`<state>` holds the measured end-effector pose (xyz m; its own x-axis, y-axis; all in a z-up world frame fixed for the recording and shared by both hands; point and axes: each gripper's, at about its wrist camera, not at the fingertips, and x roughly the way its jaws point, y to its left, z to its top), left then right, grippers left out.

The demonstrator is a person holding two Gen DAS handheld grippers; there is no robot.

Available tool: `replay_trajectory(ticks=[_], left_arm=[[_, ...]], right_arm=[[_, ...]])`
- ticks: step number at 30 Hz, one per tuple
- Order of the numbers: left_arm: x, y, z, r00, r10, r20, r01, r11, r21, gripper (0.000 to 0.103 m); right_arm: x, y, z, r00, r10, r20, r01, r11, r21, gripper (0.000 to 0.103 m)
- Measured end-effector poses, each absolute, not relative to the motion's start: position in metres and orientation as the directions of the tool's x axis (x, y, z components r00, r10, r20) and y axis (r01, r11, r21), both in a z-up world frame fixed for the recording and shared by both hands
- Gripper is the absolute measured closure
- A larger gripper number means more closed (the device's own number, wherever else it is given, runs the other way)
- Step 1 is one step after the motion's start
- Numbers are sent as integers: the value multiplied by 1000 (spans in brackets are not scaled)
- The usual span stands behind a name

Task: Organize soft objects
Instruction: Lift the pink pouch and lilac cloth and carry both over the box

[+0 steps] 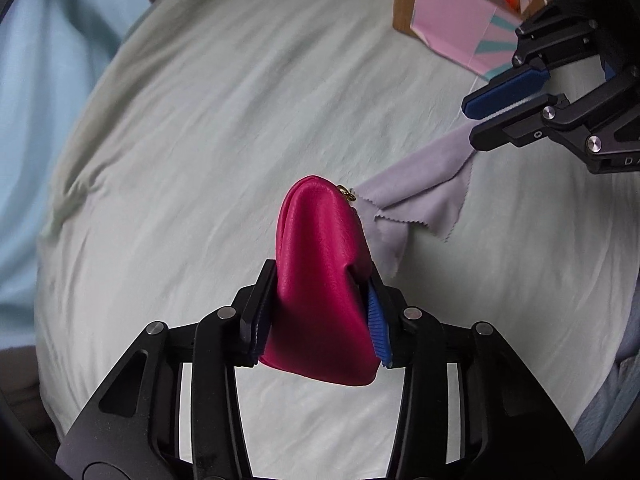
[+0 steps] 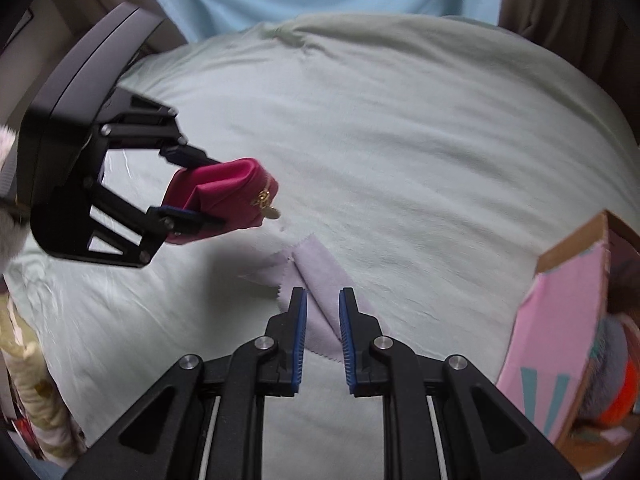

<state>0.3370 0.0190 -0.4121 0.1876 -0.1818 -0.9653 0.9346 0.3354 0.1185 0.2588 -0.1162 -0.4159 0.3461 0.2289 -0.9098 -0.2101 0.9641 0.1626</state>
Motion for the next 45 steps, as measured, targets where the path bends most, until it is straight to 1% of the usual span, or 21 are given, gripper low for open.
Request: replay_trajectory(ticks=[6,10,12,14,15,18,22,24,29,32,34,36,37,38,39,40,41,42,43,44,45], left_arm=[[322,32,-365,239,-210,-948,898,419,133,66],[314,42,-355,242,-226,-944,857,507,98,66],[311,48,-361,239,-224,-945,834,545,82,66],[308,55,-369,234,-225,-946,809,585,61,66],[309,57,-376,228,-227,-947,800,598,49,66],[309,64,-396,217,-228,-949,768,640,21,66],[315,75,-423,199,-233,-952,713,701,-23,66],[317,78,-431,194,-240,-951,698,715,-37,66],[323,82,-437,194,-262,-945,679,731,-63,66],[326,84,-436,199,-278,-940,668,740,-78,66],[328,84,-435,201,-286,-937,663,744,-85,66],[329,83,-435,202,-291,-935,660,746,-89,66],[329,83,-436,202,-292,-935,660,746,-91,66],[329,83,-436,202,-293,-935,659,746,-91,66],[329,83,-436,202,-293,-934,659,747,-92,66],[329,83,-436,203,-293,-934,657,748,-92,66],[329,83,-436,204,-293,-934,656,749,-91,66],[328,83,-436,204,-291,-935,655,750,-91,66],[328,84,-436,204,-290,-935,654,751,-90,66],[327,84,-436,205,-288,-935,652,753,-89,66],[326,84,-435,207,-286,-935,651,754,-87,66]], right_arm=[[241,-109,-373,396,213,-893,-175,972,154,90],[237,-123,-366,413,260,-873,-115,966,234,89],[240,-120,-375,393,224,-892,-97,975,202,78],[244,-116,-388,369,182,-912,-97,983,157,35],[245,-112,-395,372,191,-908,-106,981,163,30],[252,-101,-420,358,163,-919,-97,986,137,29],[258,-90,-453,360,139,-923,-8,989,145,29],[260,-84,-466,368,103,-924,34,992,124,29],[267,-75,-501,362,-24,-932,118,993,21,29],[266,-86,-507,394,-14,-919,173,983,60,29],[267,-89,-509,401,-10,-916,173,983,65,29],[266,-86,-509,402,-28,-915,158,987,39,30],[265,-85,-508,407,-44,-912,148,989,18,35],[263,-86,-507,413,-49,-910,147,989,13,44],[261,-90,-505,415,-57,-908,155,988,9,50],[261,-95,-505,414,-57,-908,164,986,13,62],[259,-101,-504,416,-44,-908,171,985,31,72],[258,-106,-503,413,-39,-910,178,983,38,77],[258,-113,-502,408,-35,-912,180,983,43,85],[258,-116,-501,406,-27,-913,182,982,52,90],[257,-115,-499,406,-22,-914,186,981,58,92]])
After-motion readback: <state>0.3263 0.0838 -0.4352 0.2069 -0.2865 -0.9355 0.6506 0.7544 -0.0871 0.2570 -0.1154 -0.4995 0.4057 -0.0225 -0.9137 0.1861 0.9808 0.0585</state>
